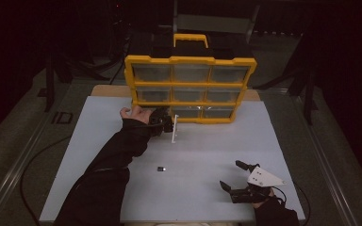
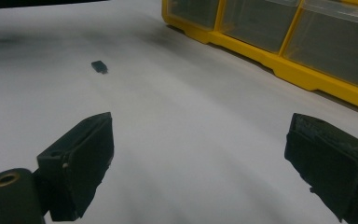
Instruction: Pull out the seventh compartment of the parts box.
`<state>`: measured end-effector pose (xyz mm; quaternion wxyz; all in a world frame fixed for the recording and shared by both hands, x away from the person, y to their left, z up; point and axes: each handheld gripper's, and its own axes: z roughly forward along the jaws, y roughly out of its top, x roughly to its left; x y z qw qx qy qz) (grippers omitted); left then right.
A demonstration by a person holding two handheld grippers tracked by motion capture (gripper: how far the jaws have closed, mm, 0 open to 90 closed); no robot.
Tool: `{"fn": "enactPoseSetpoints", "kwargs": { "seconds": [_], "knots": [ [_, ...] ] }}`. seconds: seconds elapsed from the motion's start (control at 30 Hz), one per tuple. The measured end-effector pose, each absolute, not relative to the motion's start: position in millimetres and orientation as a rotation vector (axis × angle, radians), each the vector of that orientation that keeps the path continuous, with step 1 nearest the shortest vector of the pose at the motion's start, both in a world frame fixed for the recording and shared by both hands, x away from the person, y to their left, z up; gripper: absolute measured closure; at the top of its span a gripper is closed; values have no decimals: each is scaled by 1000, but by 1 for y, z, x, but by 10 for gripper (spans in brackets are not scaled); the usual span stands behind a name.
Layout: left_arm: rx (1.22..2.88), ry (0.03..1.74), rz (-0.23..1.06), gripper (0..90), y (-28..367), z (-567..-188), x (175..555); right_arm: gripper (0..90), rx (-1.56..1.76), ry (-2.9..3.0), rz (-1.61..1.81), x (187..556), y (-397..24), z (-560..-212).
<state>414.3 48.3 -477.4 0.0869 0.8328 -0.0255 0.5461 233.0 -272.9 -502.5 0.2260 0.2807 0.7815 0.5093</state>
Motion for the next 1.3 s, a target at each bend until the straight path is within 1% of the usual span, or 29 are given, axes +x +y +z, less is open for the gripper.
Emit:
{"fn": "enactPoseSetpoints", "kwargs": {
  "seconds": [1.3],
  "knots": [
    [2485, -87, 1644, 757, 45, -478, 383, 82, 773, 2151, 1403, 233, -273, -502]
  ]
}}
